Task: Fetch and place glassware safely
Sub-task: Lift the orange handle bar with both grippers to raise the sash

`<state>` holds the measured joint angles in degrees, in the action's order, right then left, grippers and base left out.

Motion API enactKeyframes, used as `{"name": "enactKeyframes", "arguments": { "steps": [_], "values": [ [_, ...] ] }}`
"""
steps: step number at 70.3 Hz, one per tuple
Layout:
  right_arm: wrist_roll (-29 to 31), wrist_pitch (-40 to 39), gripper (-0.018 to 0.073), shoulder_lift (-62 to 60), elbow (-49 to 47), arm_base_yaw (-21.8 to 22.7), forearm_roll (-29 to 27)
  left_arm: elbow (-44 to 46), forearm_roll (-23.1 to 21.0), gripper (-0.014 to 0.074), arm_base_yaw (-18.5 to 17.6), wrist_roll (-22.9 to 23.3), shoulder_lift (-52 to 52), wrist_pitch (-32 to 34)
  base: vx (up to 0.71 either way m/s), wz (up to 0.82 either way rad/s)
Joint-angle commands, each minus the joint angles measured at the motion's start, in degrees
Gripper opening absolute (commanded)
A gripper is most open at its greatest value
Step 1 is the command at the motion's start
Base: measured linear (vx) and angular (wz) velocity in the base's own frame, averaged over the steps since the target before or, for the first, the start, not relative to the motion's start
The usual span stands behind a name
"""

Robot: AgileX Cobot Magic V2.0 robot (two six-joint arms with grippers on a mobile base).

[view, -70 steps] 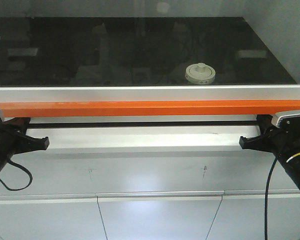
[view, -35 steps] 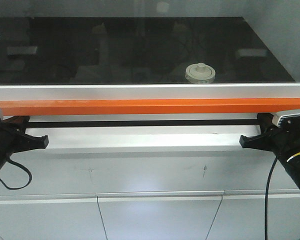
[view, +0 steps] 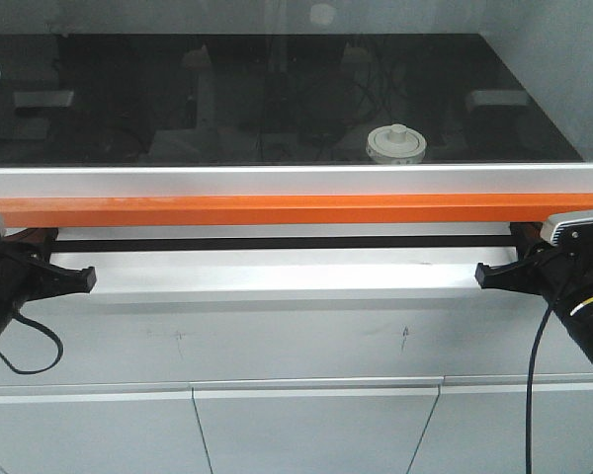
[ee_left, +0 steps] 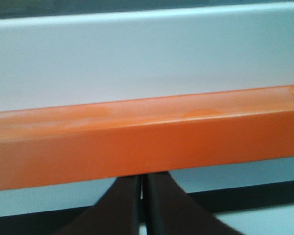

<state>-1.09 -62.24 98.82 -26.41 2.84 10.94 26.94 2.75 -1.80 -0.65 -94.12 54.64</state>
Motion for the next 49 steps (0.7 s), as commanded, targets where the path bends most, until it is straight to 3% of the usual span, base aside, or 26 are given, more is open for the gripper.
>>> {"name": "enactKeyframes", "arguments": {
  "steps": [1,49],
  "values": [
    [0.2,-11.3,-0.0003,-3.9,-1.7,0.3,0.1,2.4,-0.9,-0.0007,-0.4,0.6,3.2,11.6,0.0,0.0],
    [0.1,-11.7,-0.0003,-6.3,-1.8,0.3,0.3,2.5,-0.9,-0.0007,-0.4,0.3,9.6,9.2,0.0,0.0]
  ]
}}
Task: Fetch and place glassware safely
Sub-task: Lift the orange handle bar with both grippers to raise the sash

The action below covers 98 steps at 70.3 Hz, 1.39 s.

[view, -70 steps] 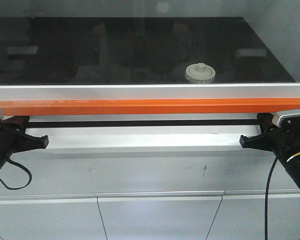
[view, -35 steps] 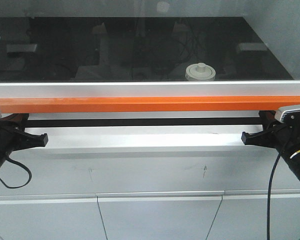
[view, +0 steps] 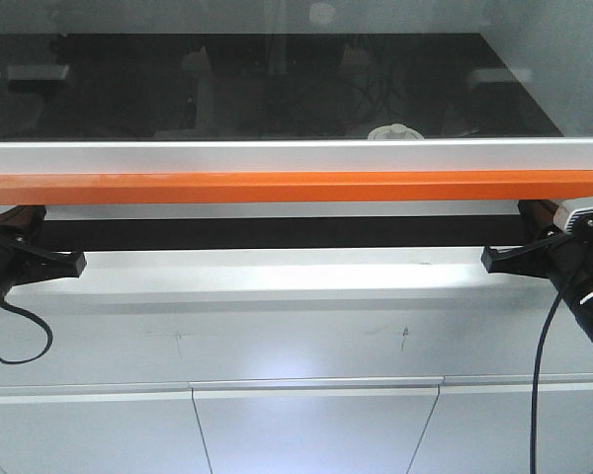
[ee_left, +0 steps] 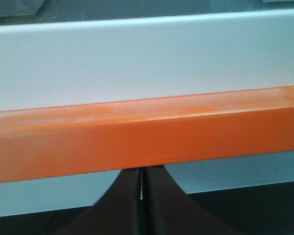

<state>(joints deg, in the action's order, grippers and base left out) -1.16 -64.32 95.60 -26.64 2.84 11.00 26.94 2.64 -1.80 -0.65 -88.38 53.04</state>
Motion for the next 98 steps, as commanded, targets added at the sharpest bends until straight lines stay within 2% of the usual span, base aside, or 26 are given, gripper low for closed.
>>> {"name": "enactKeyframes", "arguments": {
  "steps": [1,18,58,98],
  "values": [
    [0.1,-9.7,-0.0003,-3.2,-1.6,0.3,0.2,2.5,-0.8,-0.0007,-0.4,0.3,4.0,10.8,0.0,0.0],
    [0.2,-6.1,-0.0003,-5.9,-3.7,0.3,1.1,2.7,-0.8,-0.0007,-0.4,0.3,5.6,10.5,0.0,0.0],
    [0.0,-0.8,-0.0003,-12.5,-9.0,0.3,2.2,11.4,-0.8,-0.0007,-0.4,0.2,10.2,2.7,0.0,0.0],
    [-1.5,2.5,-0.0003,-19.3,-11.1,0.3,2.3,11.8,-0.8,-0.0007,-0.4,0.2,15.0,0.9,0.0,0.0]
  ]
}}
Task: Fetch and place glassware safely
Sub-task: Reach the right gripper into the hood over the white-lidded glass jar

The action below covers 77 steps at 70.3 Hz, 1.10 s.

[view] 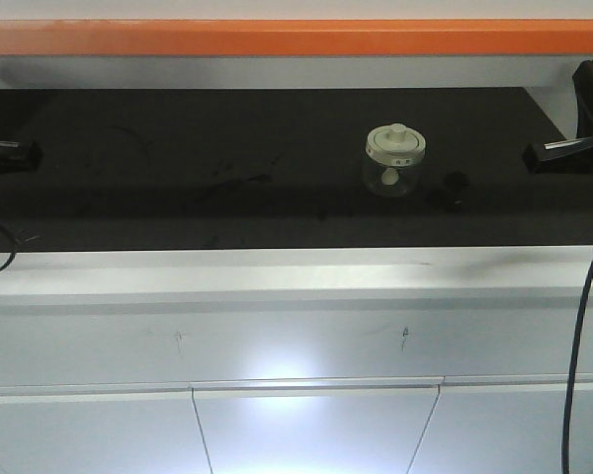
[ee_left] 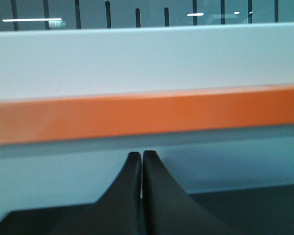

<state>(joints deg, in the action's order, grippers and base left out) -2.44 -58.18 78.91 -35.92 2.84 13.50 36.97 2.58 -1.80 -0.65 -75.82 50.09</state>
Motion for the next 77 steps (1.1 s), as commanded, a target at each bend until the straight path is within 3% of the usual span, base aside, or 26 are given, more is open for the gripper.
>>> {"name": "enactKeyframes", "arguments": {
  "steps": [1,49,64,77],
  "values": [
    [-0.2,-3.5,-0.0003,-2.9,-1.9,0.3,-0.2,1.8,-0.7,-0.0007,-0.4,0.2,2.6,3.7,0.0,0.0],
    [-1.5,-1.0,-0.0003,-5.5,-1.9,0.3,0.3,1.8,-0.7,-0.0007,-0.4,0.2,4.2,0.9,0.0,0.0],
    [-2.1,2.1,-0.0003,-7.3,-1.9,0.3,0.9,1.8,2.4,-0.0007,-0.4,0.2,6.8,-6.8,0.0,0.0],
    [-6.0,8.8,-0.0003,-11.6,-1.9,0.3,4.5,1.8,5.0,-0.0007,-0.4,2.3,13.1,-18.0,0.0,0.0]
  ]
}}
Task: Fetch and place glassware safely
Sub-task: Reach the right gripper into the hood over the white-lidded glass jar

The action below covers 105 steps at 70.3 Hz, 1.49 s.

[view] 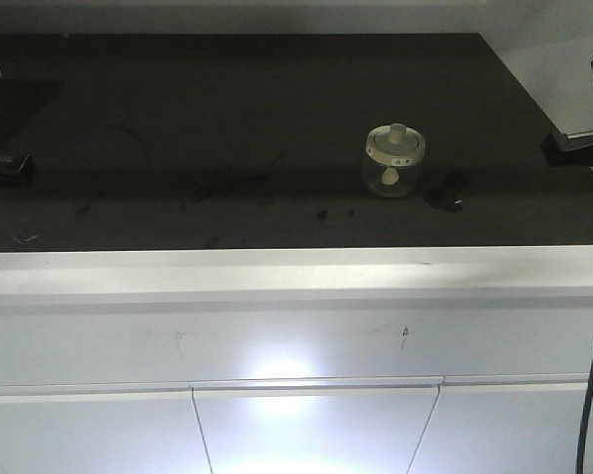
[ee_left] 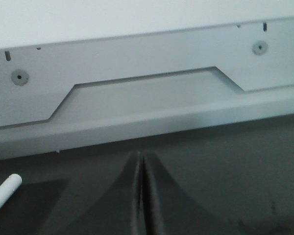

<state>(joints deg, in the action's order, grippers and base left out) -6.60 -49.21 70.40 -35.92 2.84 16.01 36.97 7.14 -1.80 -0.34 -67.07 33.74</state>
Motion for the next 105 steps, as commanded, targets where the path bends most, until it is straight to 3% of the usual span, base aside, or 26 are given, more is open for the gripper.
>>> {"name": "enactKeyframes", "arguments": {
  "steps": [1,17,28,44,56,67,88,98,105],
  "values": [
    [-2.2,0.3,-0.0003,-3.4,-1.9,0.3,2.5,1.8,0.5,-0.0007,-0.4,2.5,4.9,-2.5,0.0,0.0],
    [-14.6,6.1,-0.0003,-6.9,-1.6,0.3,14.0,1.8,3.4,-0.0007,-0.4,3.1,14.4,-15.4,0.0,0.0],
    [-18.0,6.8,-0.0001,-8.7,1.0,0.3,18.4,0.2,3.8,-0.0007,-0.4,3.1,20.0,-20.4,0.0,0.0],
    [-18.4,9.0,-0.0002,-11.9,5.7,0.1,18.7,-10.6,3.7,-0.0007,-0.6,3.1,28.4,-19.3,0.0,0.0],
    [-18.3,12.8,-0.0002,-12.5,6.5,-3.8,19.0,-16.5,3.7,-0.0007,-1.8,3.1,33.4,-19.4,0.0,0.0],
    [-17.9,14.0,-0.0002,-10.9,6.5,-7.3,19.0,-18.2,3.7,-0.0007,-1.8,3.1,34.8,-19.6,0.0,0.0],
    [-18.0,13.2,0.0003,-3.5,3.1,-7.2,18.5,-18.2,3.7,-0.0007,-1.8,3.1,34.7,-19.4,0.0,0.0],
    [-18.0,13.2,0.0076,2.4,-2.3,-7.2,18.5,-18.2,3.7,-0.0007,-1.8,3.1,34.7,-19.4,0.0,0.0],
    [-18.0,13.2,0.02,7.2,-6.7,-7.2,18.5,-18.2,3.7,-0.0007,-1.8,3.1,34.7,-19.4,0.0,0.0]
  ]
}}
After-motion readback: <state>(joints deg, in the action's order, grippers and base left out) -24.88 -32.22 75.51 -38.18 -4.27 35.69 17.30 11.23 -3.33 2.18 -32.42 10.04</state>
